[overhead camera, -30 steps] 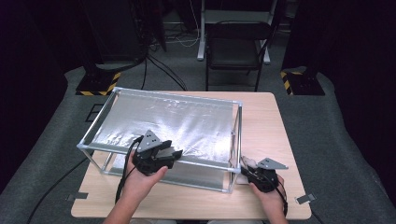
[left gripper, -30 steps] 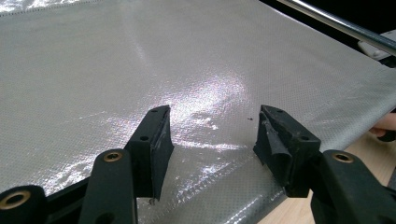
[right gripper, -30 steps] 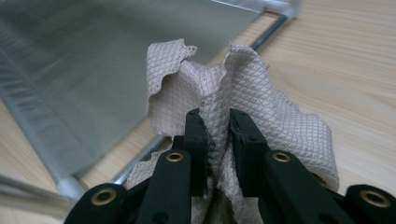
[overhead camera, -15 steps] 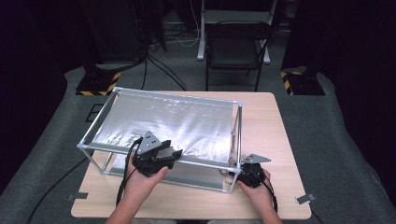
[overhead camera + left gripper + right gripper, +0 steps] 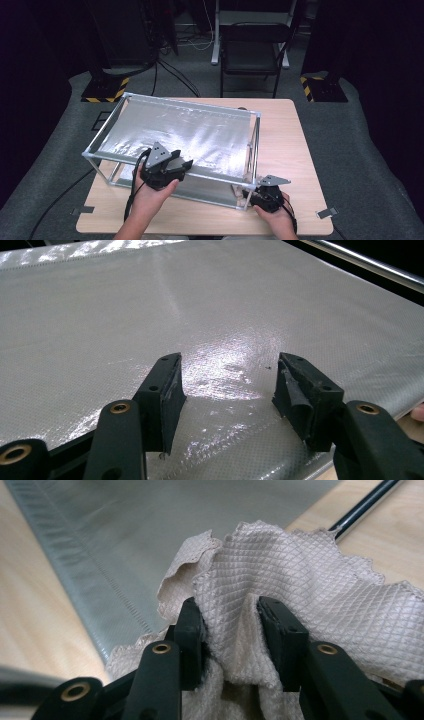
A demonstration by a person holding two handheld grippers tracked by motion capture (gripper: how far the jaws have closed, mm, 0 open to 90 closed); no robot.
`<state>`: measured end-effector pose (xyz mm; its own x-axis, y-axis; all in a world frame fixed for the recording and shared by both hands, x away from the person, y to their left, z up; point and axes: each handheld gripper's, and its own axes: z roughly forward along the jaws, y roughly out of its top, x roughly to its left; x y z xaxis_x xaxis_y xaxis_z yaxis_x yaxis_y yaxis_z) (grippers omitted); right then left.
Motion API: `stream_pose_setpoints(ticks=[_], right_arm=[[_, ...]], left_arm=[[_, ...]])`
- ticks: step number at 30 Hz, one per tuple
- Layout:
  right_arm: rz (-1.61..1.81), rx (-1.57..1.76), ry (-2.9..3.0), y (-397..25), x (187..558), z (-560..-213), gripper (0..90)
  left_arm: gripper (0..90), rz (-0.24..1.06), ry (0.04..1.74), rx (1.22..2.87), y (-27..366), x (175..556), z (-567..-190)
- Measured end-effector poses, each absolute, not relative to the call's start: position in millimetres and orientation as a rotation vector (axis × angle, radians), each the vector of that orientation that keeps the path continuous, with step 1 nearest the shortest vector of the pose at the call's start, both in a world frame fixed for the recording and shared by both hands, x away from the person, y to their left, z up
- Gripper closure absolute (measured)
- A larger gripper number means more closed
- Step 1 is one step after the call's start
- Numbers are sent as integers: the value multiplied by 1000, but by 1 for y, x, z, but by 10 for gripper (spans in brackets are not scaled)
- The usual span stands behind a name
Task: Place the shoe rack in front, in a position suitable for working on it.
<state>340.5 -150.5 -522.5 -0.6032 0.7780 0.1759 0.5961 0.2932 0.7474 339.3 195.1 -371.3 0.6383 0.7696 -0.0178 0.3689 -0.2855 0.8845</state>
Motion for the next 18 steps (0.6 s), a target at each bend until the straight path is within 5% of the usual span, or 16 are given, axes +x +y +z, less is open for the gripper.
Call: stream_pose_setpoints(ticks=[11,18], right_arm=[[1210,1268,2336,-149,330,-523,639],[1197,1247,2352,-150,335,-521,637]], left_arm=[[332,533,949,1941,173,338,-364],[346,516,933,1957,175,338,-366]])
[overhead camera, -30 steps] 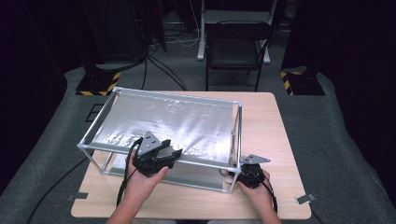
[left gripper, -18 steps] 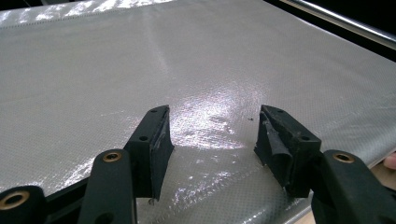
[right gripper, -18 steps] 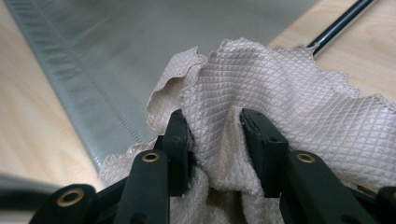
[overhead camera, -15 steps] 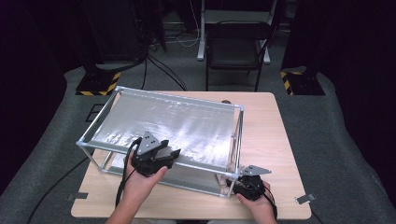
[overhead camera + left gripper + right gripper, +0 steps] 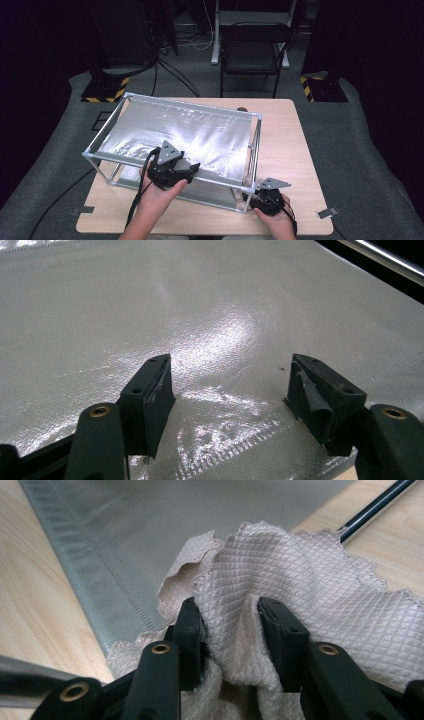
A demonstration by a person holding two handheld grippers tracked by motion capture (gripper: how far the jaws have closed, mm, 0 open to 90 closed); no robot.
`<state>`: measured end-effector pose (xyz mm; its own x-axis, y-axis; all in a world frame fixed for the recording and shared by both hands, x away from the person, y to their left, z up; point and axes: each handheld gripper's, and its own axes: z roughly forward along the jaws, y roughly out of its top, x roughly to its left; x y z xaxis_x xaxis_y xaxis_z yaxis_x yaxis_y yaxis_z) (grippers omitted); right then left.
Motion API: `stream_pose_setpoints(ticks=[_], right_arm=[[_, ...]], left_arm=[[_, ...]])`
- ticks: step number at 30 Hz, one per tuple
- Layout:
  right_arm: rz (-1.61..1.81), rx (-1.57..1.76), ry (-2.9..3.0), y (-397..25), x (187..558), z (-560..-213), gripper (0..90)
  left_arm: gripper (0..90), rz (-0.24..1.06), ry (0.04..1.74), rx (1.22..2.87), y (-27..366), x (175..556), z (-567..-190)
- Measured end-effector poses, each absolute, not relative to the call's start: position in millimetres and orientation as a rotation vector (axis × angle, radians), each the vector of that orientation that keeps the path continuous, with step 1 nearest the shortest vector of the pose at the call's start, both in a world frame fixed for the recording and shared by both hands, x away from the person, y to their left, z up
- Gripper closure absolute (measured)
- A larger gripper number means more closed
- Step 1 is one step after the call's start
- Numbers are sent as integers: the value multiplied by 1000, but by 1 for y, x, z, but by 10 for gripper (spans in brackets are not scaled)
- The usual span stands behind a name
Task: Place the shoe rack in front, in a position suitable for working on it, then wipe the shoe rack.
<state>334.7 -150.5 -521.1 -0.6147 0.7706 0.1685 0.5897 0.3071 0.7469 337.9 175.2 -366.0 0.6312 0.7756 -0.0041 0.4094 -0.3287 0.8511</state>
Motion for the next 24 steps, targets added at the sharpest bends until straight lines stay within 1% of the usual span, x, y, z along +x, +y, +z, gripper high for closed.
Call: stream_pose_setpoints(ticks=[7,14,20,24], right_arm=[[1201,1259,2356,-154,347,-520,638],[1167,1262,2300,-153,365,-521,628],[1133,1273,2269,-152,381,-522,593],[1136,1262,2287,-155,381,-521,602]], left_arm=[[373,521,932,1920,175,336,-370],[410,489,915,1924,176,336,-370],[440,483,908,1906,177,335,-372],[443,477,908,1901,178,333,-372]])
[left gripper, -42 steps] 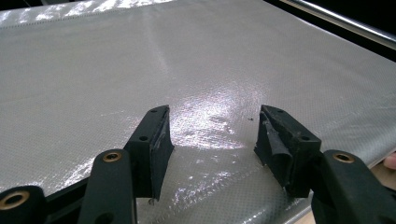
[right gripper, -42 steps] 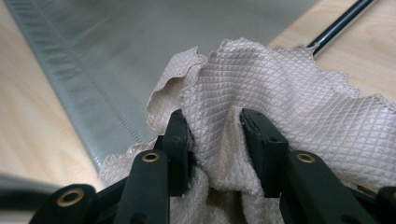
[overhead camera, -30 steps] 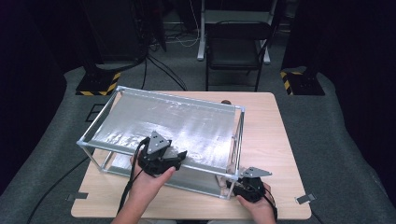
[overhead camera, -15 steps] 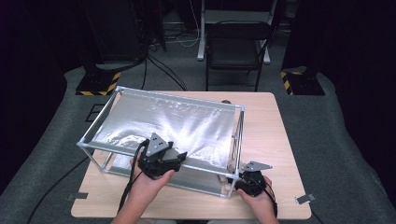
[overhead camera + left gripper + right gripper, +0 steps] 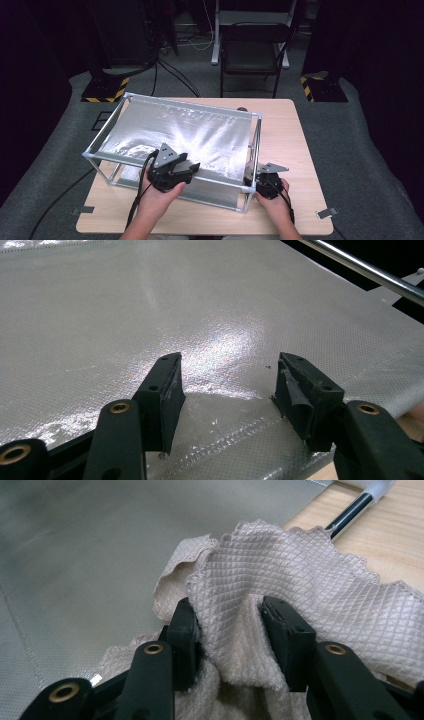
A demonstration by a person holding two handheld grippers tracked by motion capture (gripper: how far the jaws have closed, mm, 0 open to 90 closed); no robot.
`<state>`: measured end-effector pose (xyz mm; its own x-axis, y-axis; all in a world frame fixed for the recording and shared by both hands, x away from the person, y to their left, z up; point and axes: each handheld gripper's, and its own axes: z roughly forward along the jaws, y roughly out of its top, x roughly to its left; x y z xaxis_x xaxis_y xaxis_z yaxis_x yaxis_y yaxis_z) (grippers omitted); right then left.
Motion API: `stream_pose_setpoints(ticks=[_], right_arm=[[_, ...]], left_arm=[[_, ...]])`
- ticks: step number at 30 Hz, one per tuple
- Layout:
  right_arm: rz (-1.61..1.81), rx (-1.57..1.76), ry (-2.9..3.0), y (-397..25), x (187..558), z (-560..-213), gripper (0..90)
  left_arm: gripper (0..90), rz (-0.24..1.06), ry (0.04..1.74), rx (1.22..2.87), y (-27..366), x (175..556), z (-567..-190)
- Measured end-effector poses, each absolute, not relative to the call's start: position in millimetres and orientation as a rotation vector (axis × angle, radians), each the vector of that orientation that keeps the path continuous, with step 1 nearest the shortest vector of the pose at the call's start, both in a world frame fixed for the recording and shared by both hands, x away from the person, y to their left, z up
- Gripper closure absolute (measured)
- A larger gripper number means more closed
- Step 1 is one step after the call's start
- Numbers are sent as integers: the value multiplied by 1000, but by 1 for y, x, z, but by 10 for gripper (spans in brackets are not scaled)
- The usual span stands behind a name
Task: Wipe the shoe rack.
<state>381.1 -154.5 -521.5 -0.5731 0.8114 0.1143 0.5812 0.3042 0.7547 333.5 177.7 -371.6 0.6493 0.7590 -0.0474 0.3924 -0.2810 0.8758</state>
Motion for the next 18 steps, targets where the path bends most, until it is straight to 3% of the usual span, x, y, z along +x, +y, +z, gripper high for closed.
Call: stream_pose_setpoints(ticks=[10,18], right_arm=[[1138,1277,2301,-157,361,-520,603],[1092,1253,2270,-156,377,-521,572]], left_arm=[[479,472,883,1918,177,327,-371],[480,468,884,1927,177,327,-371]])
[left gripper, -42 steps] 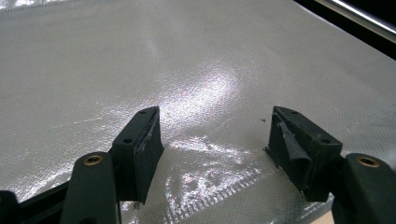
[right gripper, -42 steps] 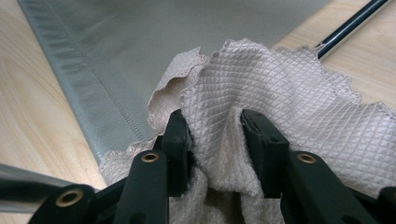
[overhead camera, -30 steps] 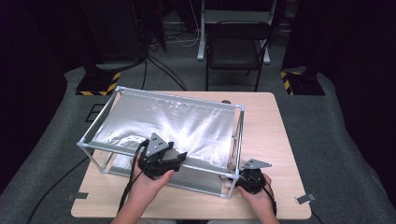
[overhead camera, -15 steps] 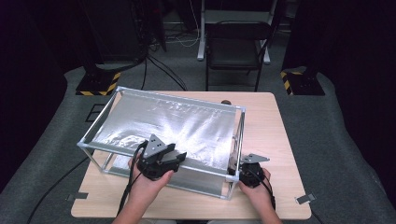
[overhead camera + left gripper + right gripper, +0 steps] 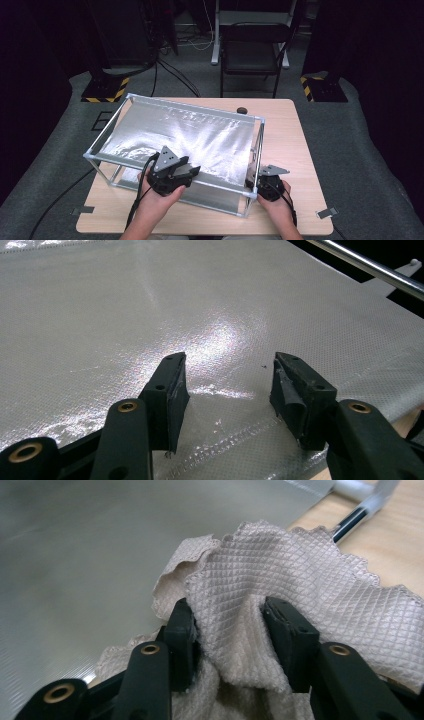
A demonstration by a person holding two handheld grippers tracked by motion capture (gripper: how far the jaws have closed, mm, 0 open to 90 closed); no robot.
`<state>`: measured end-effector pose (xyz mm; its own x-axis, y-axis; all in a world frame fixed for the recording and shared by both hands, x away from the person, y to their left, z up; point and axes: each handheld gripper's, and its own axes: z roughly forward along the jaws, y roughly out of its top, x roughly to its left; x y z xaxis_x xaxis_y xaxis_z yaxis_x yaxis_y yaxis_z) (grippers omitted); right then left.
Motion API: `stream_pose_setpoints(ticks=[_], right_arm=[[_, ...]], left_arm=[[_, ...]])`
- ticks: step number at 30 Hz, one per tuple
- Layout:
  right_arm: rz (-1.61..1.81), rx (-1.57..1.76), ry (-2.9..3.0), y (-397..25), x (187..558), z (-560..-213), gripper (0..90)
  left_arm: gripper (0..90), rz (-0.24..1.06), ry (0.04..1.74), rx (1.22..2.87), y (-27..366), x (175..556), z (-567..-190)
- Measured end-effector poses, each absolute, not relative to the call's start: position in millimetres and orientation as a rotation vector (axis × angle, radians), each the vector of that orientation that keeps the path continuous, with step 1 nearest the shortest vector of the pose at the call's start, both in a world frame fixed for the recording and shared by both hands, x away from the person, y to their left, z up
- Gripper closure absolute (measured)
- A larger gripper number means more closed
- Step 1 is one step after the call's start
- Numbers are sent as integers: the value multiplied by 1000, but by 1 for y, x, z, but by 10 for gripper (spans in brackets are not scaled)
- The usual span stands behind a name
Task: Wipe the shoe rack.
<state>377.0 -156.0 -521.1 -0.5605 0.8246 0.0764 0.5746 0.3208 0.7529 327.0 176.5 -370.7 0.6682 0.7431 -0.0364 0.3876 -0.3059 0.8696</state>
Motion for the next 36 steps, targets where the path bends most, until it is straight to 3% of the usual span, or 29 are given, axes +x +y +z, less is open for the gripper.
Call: stream_pose_setpoints(ticks=[27,36], right_arm=[[1032,1392,2191,-163,449,-518,618],[1063,1434,2186,-166,448,-518,621]], left_arm=[[483,460,882,1915,177,325,-373],[483,469,885,1913,177,325,-373]])
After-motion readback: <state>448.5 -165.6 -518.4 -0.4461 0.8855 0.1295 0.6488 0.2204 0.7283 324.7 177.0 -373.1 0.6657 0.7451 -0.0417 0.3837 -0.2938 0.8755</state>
